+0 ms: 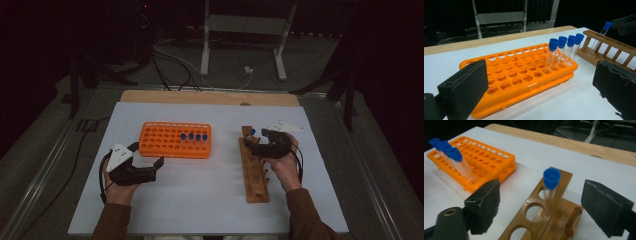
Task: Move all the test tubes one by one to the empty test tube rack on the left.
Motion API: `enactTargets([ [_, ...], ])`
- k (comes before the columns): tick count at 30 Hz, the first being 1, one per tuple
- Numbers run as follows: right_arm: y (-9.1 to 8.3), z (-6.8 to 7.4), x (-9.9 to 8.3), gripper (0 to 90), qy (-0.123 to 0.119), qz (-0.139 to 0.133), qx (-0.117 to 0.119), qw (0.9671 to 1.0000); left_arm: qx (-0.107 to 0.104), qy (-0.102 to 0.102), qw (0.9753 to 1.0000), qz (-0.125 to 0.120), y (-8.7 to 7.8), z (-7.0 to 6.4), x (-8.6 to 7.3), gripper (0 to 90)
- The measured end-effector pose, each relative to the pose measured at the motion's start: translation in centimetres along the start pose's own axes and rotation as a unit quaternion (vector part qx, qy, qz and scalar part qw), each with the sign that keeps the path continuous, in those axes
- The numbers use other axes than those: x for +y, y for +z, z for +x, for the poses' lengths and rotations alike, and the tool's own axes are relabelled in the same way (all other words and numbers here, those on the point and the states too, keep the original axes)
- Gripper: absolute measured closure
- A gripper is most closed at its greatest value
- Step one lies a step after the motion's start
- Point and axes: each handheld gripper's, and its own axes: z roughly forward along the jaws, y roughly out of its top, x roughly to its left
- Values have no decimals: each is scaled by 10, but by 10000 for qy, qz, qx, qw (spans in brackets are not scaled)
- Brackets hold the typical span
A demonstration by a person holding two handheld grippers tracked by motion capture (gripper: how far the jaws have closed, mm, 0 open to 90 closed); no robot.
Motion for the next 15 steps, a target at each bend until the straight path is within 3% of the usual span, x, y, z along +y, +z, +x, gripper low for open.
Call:
enactTargets([
  [8,10,-2,-2,411,-98,89,2,9999,13,-45,10000,18,1,0,-1,8],
  [15,18,-5,-5,601,12,50,-45,10000,12,-62,10000,48,2,1,-2,8],
])
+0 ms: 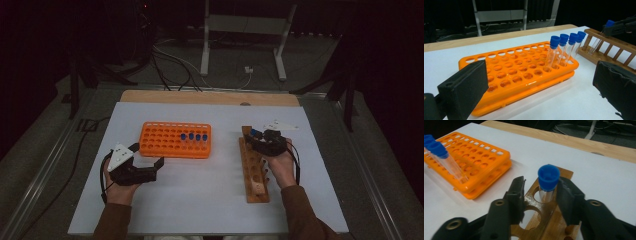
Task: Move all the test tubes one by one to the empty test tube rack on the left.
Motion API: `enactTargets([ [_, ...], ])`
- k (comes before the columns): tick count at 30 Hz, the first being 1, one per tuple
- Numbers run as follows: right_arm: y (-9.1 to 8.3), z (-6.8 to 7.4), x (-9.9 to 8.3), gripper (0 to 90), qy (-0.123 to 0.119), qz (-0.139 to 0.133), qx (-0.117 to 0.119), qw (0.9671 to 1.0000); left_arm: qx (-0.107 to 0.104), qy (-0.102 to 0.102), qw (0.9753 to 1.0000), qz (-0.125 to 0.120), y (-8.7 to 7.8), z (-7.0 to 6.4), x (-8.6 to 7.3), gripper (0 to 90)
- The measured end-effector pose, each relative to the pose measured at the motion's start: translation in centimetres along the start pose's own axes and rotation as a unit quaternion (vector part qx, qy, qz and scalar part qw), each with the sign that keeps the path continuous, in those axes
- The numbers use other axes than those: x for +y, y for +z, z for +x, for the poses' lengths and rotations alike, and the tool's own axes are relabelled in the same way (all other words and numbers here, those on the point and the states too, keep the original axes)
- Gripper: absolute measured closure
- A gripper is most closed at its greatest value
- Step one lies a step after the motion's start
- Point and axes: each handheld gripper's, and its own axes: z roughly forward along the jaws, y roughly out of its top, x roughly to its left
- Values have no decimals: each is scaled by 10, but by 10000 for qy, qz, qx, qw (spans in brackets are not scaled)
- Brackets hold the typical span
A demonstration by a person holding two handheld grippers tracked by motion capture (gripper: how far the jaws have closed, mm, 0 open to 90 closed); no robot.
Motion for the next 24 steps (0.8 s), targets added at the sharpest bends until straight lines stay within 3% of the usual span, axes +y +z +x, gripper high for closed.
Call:
enactTargets([
  [7,3,1,-1,740,-40,-34,-100,9999,7,-28,10000,-4,0,0,0,8],
  [12,5,6,0,761,-271,-12,-270,9993,-10,-27,10000,27,2,-1,-1,8],
  [24,7,6,2,765,-228,8,-313,9993,-34,-12,10000,66,3,-2,-2,8],
])
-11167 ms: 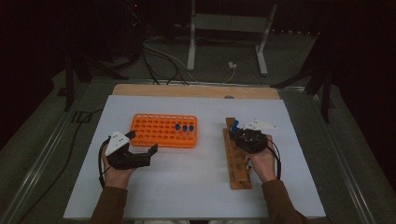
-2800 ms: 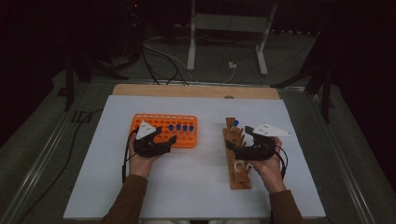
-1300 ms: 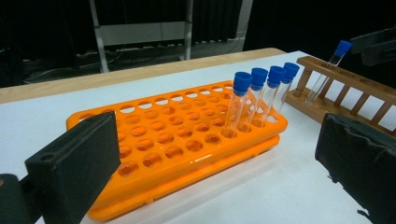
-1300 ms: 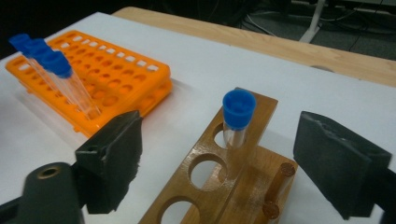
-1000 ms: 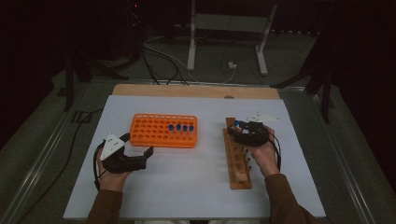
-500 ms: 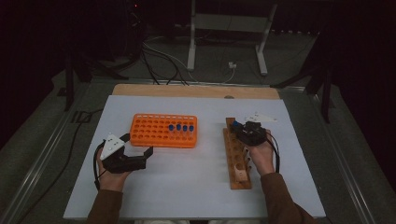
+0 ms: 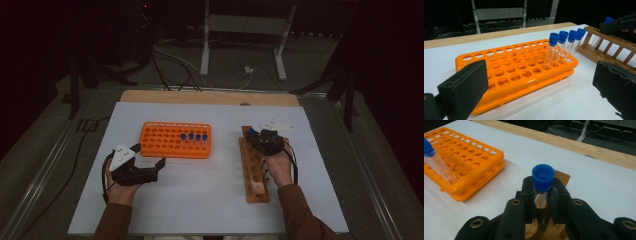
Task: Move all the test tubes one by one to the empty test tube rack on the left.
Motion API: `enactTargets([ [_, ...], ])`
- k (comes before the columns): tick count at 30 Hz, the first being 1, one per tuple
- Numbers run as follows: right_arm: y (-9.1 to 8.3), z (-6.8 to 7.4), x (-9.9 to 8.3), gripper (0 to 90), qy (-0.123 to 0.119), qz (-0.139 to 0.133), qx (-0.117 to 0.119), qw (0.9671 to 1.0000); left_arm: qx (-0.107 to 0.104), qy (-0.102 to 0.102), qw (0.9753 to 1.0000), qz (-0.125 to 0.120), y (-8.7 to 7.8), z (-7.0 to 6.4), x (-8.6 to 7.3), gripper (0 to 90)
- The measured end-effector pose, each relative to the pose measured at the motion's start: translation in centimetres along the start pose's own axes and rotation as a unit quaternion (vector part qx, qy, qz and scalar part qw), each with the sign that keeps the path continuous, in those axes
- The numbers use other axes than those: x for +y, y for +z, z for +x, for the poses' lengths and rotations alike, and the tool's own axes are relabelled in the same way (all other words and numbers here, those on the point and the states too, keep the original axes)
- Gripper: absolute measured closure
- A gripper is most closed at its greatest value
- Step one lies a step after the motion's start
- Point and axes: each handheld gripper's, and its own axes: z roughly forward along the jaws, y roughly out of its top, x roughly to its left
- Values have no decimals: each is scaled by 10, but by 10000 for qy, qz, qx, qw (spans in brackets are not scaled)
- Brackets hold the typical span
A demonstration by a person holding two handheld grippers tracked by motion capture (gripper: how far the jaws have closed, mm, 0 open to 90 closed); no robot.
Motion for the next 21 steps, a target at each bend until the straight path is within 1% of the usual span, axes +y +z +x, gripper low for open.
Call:
enactTargets([
  [6,-7,-1,3,766,38,-94,-24,9999,4,7,10000,20,1,-1,0,8],
  [11,-15,-1,8,766,-7,-158,-23,9999,-14,40,10000,61,3,-4,2,8],
  [16,-22,0,13,766,-54,-216,-13,9998,-137,95,9998,119,7,-8,6,15],
  [21,-30,-1,21,766,-105,-291,-33,9995,-176,164,9997,98,10,-12,12,15],
])
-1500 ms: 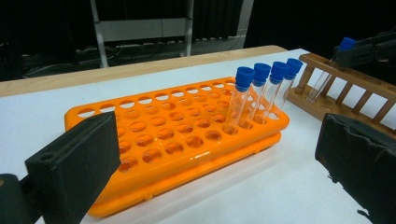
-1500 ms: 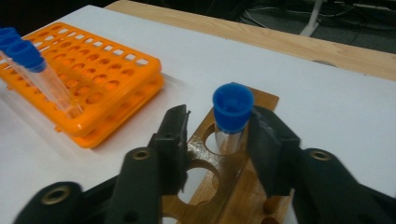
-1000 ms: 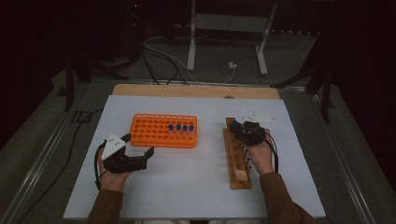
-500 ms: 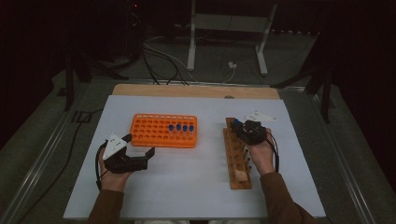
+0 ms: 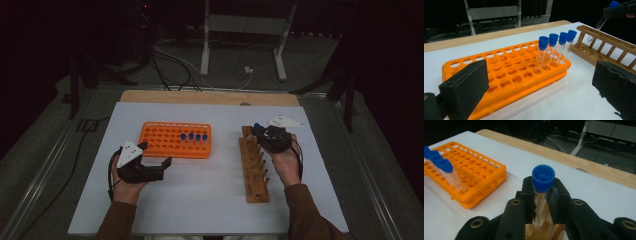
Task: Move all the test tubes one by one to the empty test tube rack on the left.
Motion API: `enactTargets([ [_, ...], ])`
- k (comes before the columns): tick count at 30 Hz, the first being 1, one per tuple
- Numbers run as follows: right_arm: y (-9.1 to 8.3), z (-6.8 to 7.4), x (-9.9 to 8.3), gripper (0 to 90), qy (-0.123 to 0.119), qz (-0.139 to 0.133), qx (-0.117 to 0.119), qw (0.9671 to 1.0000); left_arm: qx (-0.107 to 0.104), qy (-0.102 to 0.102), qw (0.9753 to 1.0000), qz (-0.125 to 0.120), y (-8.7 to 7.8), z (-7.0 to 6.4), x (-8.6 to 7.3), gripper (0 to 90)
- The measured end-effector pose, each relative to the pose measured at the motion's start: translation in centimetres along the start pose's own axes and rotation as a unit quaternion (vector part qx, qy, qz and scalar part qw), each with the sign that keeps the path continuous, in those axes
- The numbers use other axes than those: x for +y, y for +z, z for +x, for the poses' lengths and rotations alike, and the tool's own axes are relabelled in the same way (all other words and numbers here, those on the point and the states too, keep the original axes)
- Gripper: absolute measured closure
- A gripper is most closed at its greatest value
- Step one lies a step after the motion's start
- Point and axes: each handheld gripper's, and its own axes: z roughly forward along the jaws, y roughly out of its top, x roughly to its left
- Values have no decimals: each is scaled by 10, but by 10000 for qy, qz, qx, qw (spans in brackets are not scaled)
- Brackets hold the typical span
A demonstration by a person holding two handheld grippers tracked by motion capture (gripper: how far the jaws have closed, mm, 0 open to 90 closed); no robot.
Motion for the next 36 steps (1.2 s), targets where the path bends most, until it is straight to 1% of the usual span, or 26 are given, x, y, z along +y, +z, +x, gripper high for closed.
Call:
enactTargets([
  [5,-9,1,10,766,-76,-58,6,10000,-25,24,10000,-16,5,-4,6,14],
  [11,-21,3,20,766,-149,-206,55,9997,-73,49,9999,-86,10,-8,13,14],
  [16,-27,6,24,766,-150,-286,167,9993,-95,100,9998,-115,14,-12,20,14],
  [20,-26,13,26,765,-192,-279,299,9990,-160,160,9997,-117,19,-19,24,15],
  [25,-23,25,27,764,-239,-243,503,9982,-252,297,9992,-20,28,-28,28,27],
  [29,-19,33,27,764,-283,-210,625,9974,-335,427,9985,65,37,-37,31,47],
  [36,-13,49,28,764,-332,-165,871,9955,-512,559,9970,144,53,-53,37,57],
])
